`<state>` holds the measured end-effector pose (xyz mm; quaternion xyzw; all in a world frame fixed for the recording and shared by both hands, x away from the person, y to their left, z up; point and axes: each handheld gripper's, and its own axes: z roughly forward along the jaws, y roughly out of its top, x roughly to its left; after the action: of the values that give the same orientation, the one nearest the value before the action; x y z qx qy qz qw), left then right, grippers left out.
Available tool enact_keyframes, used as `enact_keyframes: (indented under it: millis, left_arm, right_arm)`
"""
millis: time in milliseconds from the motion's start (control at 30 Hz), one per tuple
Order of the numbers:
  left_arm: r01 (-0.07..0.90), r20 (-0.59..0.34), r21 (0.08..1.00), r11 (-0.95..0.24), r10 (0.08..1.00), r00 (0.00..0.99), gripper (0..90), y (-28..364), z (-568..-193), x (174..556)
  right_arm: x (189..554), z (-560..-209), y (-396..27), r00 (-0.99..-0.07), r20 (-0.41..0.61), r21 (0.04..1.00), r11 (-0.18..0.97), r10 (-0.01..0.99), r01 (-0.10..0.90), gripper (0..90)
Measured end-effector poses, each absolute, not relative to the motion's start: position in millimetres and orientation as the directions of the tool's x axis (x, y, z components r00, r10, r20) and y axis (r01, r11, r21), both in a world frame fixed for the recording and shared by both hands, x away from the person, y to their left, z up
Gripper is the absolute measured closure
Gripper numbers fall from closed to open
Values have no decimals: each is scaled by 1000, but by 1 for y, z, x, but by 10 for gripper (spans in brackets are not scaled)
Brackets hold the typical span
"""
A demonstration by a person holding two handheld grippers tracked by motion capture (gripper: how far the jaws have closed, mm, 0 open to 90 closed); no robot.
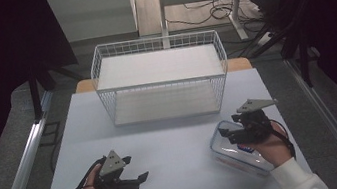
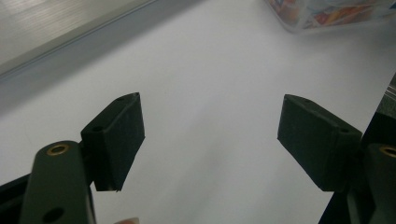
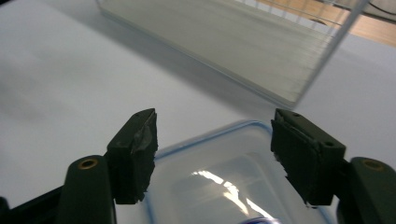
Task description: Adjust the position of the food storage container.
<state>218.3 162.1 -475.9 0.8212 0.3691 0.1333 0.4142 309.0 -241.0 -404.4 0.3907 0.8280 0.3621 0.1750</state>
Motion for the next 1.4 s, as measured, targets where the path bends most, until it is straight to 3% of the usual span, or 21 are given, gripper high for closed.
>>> enact_keyframes:
  millis: [467,567,633,867,1400]
  left_arm:
    - [502,-78,767,-399,720,690,227,161,-478,220]
    - [502,-74,765,-404,718,692,227,161,-478,220]
    - [505,-71,759,-412,718,693,230,160,-479,221]
    - [505,-73,762,-406,721,689,230,161,-478,220]
    - [507,-78,761,-405,719,691,234,160,-478,220]
  right_arm:
    - [358,-424,-272,-560,-13,666,425,828,613,475]
    - [369,-428,-272,-560,-33,641,447,828,624,545]
    - [379,-431,-272,-568,-25,625,456,823,633,667]
    - [397,-451,-271,-594,-47,533,523,803,665,884]
    - [388,-456,-242,-703,-26,498,619,711,608,890]
